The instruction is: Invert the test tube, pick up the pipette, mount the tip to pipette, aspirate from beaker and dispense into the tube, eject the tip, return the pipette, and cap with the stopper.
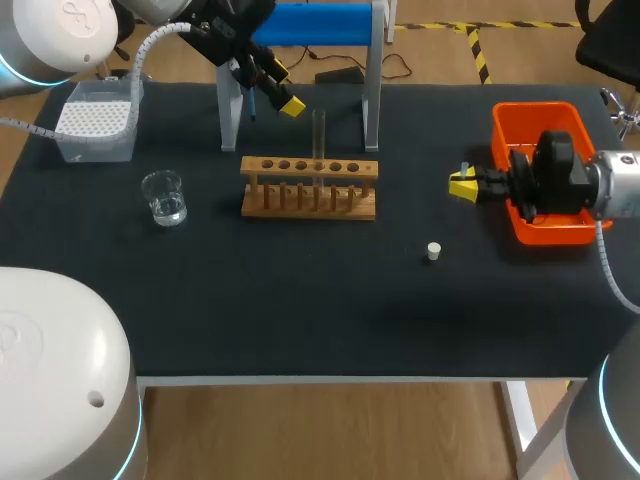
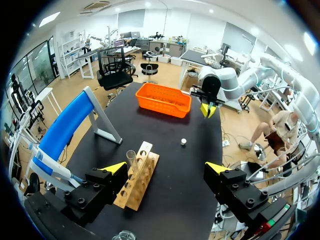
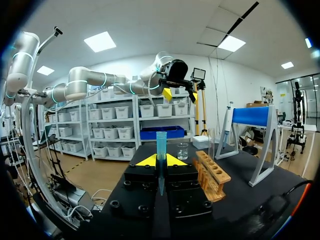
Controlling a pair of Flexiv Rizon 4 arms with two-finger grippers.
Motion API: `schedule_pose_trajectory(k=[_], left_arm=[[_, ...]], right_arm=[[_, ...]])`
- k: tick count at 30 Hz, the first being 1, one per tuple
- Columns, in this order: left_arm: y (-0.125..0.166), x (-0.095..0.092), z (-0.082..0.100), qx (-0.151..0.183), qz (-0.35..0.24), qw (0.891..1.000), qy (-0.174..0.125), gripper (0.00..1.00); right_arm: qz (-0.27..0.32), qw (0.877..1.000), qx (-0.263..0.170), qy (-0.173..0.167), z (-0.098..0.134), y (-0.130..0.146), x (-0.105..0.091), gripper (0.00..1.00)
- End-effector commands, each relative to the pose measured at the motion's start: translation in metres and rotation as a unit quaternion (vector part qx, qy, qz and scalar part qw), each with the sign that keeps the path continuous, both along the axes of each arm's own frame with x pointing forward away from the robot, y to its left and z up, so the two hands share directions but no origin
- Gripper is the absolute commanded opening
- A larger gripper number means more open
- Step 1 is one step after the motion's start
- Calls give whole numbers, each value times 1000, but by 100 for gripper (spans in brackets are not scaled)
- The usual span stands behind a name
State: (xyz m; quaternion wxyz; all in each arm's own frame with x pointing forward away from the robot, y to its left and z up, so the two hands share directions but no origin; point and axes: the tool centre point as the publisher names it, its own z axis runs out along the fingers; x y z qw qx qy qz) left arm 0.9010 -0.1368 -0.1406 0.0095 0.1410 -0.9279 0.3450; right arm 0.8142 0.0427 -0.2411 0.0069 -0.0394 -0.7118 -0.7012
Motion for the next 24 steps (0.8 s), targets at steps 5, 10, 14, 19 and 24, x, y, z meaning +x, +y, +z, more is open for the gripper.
schedule_pose_trajectory(k=[5,10,14,19,24], left_arm=[[31,10,-12,1,54,998,20,100],[82,29,-31,8,159,986,42,100],[118,48,-39,10,256,965,49,100],[137,71,-43,4,342,939,50,100],[142,93,-46,21,424,904,42,100]], right_arm=[[-2,1000,-1,0,0,0,-1,0],[-2,1000,-1,0,0,0,-1,0],[-2,1000,-1,0,0,0,-1,0],[-2,1000,-1,0,0,0,-1,0],[-2,1000,-1,0,0,0,-1,0]])
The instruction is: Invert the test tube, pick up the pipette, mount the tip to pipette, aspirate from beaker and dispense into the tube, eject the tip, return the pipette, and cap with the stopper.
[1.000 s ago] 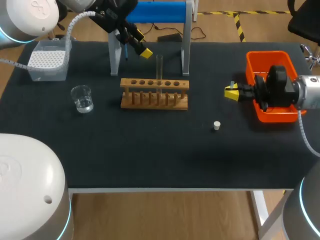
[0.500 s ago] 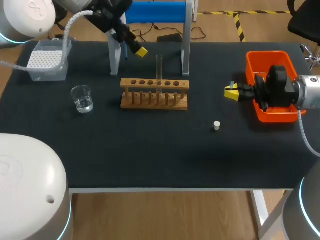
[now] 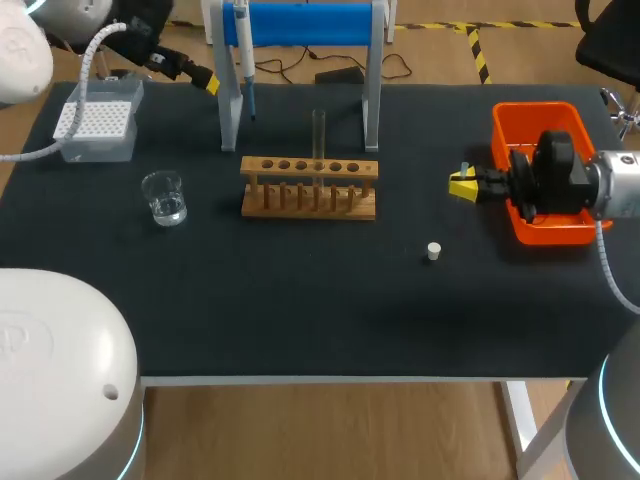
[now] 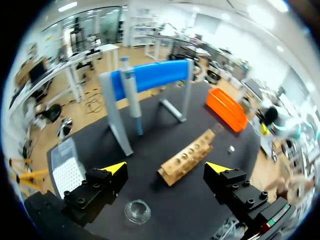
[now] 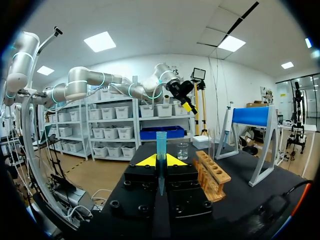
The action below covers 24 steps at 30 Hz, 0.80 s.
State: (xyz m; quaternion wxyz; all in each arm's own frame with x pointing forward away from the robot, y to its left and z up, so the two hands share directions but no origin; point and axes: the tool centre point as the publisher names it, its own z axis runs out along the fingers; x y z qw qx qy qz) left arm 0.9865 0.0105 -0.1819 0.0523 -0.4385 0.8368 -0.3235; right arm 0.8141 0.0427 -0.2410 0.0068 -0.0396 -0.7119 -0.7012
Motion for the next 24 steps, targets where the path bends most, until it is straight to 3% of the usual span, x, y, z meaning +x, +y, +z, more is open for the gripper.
schedule_pose_trajectory(k=[1,7,16,24], left_arm=[[-7,10,-6,36,131,991,-1,100],[-16,22,-7,69,223,972,-3,100],[-20,36,6,65,287,952,-78,100],[-20,61,11,55,298,945,-123,100]], right_arm=[[-1,1000,-1,0,0,0,-1,0],[-1,1000,-1,0,0,0,-1,0],[-1,1000,-1,0,0,0,-1,0],[-1,1000,-1,0,0,0,-1,0]])
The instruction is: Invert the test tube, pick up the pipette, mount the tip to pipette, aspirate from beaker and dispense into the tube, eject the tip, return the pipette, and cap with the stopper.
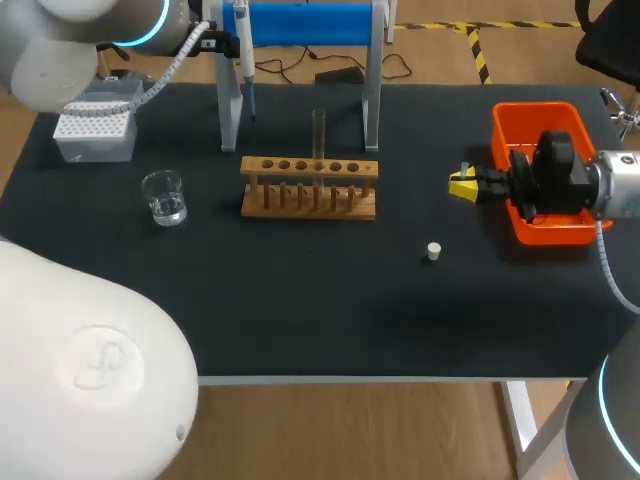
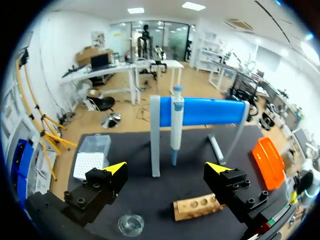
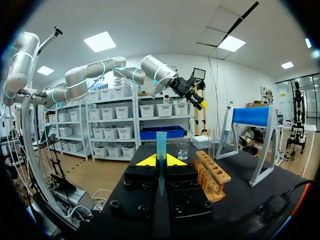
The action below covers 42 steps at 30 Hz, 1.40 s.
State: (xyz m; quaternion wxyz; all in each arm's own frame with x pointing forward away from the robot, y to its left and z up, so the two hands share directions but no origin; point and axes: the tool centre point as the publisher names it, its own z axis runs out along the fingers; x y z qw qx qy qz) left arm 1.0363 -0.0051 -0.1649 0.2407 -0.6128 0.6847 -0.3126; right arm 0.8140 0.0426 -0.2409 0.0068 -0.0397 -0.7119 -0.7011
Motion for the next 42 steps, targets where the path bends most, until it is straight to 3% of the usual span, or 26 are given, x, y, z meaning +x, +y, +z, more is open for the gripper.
schedule_pose_trajectory(k=[1,11,23,31,42], left_arm=[[-5,15,-6,25,27,999,-16,100],[-6,46,-14,30,20,998,-42,100],[-10,78,-22,11,5,997,-77,100],[-30,74,-12,8,6,995,-102,100],[-53,85,-12,15,18,995,-97,100]], right_arm=[[-1,1000,-1,0,0,0,-1,0],[-1,1000,-1,0,0,0,-1,0],[-1,1000,-1,0,0,0,-1,0],[-1,1000,-1,0,0,0,-1,0],[-1,1000,-1,0,0,0,-1,0]])
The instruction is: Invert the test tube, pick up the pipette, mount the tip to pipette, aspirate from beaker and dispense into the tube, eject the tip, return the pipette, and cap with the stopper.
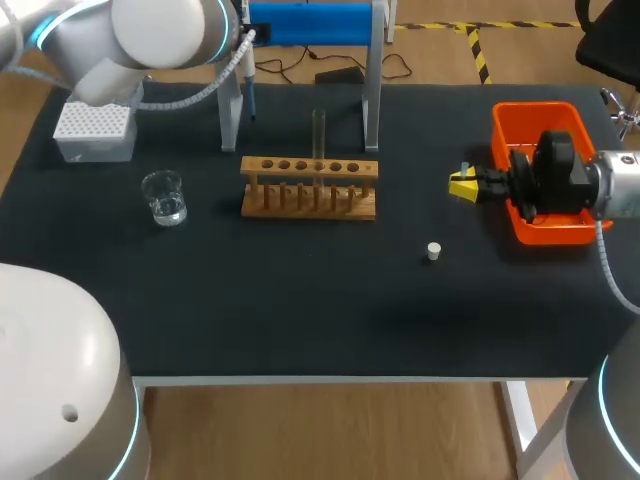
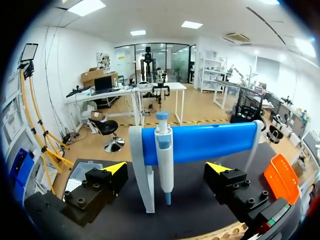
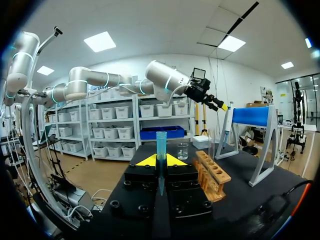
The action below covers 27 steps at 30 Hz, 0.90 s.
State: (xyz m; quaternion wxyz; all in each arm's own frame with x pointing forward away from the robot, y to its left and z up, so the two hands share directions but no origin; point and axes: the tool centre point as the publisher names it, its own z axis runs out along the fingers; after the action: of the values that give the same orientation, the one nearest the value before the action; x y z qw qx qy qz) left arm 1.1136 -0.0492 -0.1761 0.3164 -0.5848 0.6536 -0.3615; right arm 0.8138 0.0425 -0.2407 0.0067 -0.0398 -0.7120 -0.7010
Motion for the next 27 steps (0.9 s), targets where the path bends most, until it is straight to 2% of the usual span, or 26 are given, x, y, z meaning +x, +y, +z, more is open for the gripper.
schedule_pose_trajectory(k=[1,14,27], left_arm=[[-10,9,-1,5,6,1000,1,100],[-10,27,-11,-7,14,1000,4,100],[-7,48,-13,1,9,1000,-7,100]], right_arm=[[-1,1000,-1,0,0,0,-1,0],[-1,1000,-1,0,0,0,-1,0],[-1,1000,-1,0,0,0,-1,0]])
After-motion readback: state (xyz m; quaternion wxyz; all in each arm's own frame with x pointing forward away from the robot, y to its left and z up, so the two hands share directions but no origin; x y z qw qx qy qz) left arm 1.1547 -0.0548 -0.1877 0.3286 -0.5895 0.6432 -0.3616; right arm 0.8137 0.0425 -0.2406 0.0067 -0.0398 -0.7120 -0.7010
